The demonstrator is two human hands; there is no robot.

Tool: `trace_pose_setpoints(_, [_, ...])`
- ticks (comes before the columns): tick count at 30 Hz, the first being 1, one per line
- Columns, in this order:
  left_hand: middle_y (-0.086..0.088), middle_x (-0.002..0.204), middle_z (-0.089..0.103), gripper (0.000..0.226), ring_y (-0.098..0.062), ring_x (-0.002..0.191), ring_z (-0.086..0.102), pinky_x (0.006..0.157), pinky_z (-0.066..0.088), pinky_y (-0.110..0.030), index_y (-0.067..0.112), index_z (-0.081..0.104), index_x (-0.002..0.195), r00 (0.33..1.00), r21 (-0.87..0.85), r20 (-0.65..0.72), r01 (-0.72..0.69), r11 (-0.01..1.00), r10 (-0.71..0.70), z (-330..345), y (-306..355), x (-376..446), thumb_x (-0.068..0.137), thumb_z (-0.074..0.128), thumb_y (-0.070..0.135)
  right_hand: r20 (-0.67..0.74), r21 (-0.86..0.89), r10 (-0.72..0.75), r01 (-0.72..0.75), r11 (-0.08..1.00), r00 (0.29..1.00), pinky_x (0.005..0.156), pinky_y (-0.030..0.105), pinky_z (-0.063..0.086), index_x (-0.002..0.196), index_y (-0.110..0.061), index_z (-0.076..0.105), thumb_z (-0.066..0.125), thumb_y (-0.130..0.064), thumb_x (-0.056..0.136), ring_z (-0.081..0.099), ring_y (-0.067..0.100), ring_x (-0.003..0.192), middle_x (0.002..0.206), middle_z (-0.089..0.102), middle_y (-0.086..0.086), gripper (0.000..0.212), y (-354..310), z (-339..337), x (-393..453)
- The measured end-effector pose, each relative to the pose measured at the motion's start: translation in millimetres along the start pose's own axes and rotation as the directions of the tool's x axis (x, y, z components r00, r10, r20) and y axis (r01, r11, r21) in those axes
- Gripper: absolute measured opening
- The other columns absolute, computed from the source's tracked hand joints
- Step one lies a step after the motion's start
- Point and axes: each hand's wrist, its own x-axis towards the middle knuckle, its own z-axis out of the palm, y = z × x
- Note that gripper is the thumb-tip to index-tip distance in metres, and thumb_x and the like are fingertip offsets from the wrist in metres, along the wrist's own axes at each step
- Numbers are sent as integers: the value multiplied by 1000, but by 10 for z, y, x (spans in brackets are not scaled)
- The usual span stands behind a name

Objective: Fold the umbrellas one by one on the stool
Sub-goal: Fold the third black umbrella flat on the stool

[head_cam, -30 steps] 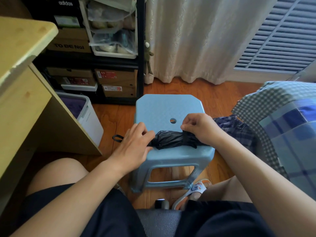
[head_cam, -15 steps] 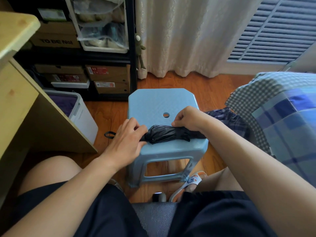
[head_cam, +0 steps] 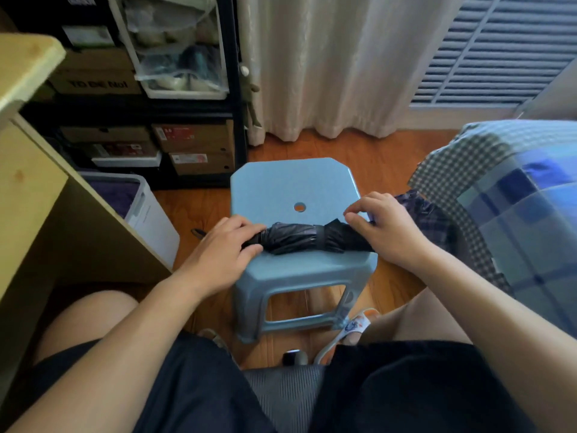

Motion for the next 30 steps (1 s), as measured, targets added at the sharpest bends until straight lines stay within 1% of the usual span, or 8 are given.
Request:
trace_pose_setpoints(3, [4,122,57,47,-21,117,49,106,39,-41,19,54,147,999,44,11,29,999,-30,27,22,-7,102,54,35,52,-58,-15,18,998,999,99,30,32,113,-24,75,70,-38,94,50,22,113,114,66,-4,24,15,235,-94])
trace_pose_setpoints(5, [0,125,56,52,-24,119,48,104,40,-43,20,52,147,999,99,-51,23,995,-18,57,43,-29,98,55,36,2,-53,52,-52,997,999,98,31,34,109,-26,76,72,-39,92,51,26,114,112,66,-2,22,-17,324,-56])
trace_pose_setpoints(9, [-1,125,51,39,-21,120,49,100,43,-42,20,57,123,984,26,-172,-43,999,47,152,154,-77,86,70,22,66,57,234,-238,970,970,104,48,44,96,-38,70,77,-37,87,53,32,117,113,63,1,11,-137,296,5])
trace_pose_setpoints(15, [10,116,51,21,-14,112,48,99,35,-37,27,59,103,979,-19,-204,-14,1000,10,338,253,-75,87,61,41,38,-199,239,-227,953,970,97,38,35,115,-30,68,69,-29,93,44,29,121,123,59,-2,22,-375,323,-45])
trace_pose_setpoints(19, [8,116,55,12,-16,110,50,101,37,-42,26,62,94,972,-37,-235,-6,999,-3,388,253,-100,86,68,32,26,-54,227,-226,973,973,98,34,34,119,-29,67,73,-27,92,41,23,120,122,58,-6,28,-293,345,-206])
trace_pose_setpoints(24, [10,118,55,15,-8,113,46,104,32,-38,27,62,88,967,-160,-254,-5,987,-36,383,243,-106,85,57,42,-98,181,184,-165,970,978,93,10,31,87,-24,67,82,-9,83,47,16,115,115,62,-6,21,-154,385,-368])
trace_pose_setpoints(28, [14,116,53,14,1,112,42,105,33,-39,29,62,87,964,-198,-263,-6,980,-47,388,259,-101,87,54,41,-116,244,219,-186,952,969,92,10,37,93,-21,70,81,-11,84,52,12,110,107,63,-15,17,-146,362,-383])
trace_pose_setpoints(30, [16,114,52,12,6,111,42,105,34,-40,30,63,88,962,-226,-265,-2,974,-60,378,271,-93,90,55,38,-127,214,172,-142,966,977,97,21,37,98,-22,72,81,-16,85,53,16,112,105,63,-18,17,-162,369,-351])
